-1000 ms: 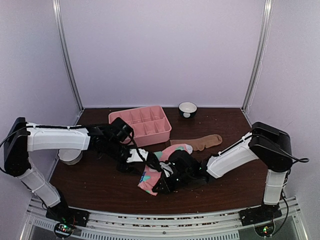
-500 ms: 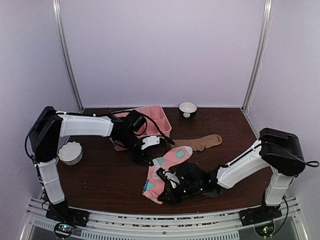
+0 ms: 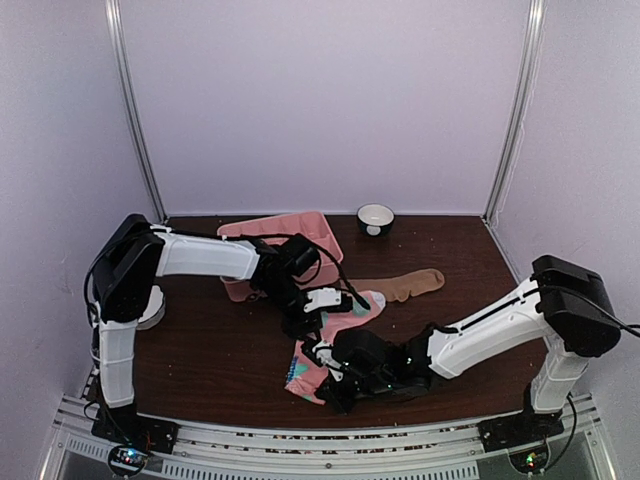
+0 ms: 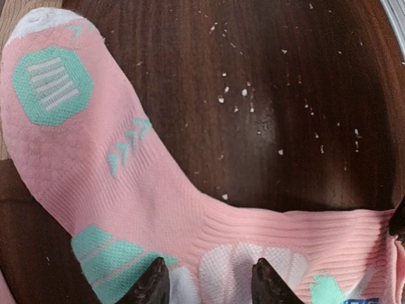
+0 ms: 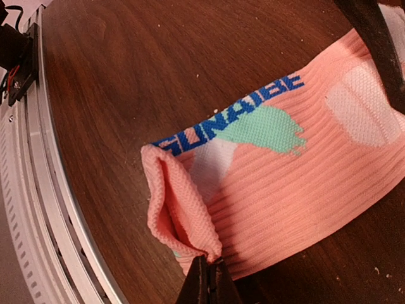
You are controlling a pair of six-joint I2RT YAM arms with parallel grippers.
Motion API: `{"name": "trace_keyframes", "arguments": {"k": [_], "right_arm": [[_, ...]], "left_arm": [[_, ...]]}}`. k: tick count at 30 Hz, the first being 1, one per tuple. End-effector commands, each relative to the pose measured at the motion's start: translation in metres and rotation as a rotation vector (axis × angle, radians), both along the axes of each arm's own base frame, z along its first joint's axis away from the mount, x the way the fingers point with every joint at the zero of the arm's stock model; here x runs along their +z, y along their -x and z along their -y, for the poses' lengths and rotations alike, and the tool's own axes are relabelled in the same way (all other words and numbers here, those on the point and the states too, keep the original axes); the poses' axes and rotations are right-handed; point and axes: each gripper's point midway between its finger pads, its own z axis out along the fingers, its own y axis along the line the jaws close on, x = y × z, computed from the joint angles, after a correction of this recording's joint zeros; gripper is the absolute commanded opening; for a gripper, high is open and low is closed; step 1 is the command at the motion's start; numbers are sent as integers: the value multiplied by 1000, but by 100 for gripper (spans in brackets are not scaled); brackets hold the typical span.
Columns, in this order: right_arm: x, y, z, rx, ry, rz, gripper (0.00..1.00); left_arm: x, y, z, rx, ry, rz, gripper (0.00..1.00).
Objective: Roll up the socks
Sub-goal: Roll the sock at the center of the board.
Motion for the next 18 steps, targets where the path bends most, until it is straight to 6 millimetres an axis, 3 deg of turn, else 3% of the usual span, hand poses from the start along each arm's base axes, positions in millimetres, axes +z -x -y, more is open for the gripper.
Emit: {"name": "trace_keyframes", "arguments": {"k": [1, 11, 18], "right_arm": [[-1, -3, 13, 15, 139, 132, 0], [27, 9, -26, 172, 112, 177, 0], [-2, 15, -32, 196, 109, 49, 0]], "left_arm": [[-5, -15, 6, -11, -31, 60, 45], [-11, -8, 18, -29, -48, 22, 44], [-6, -3, 19, -36, -39, -8, 45]]}}
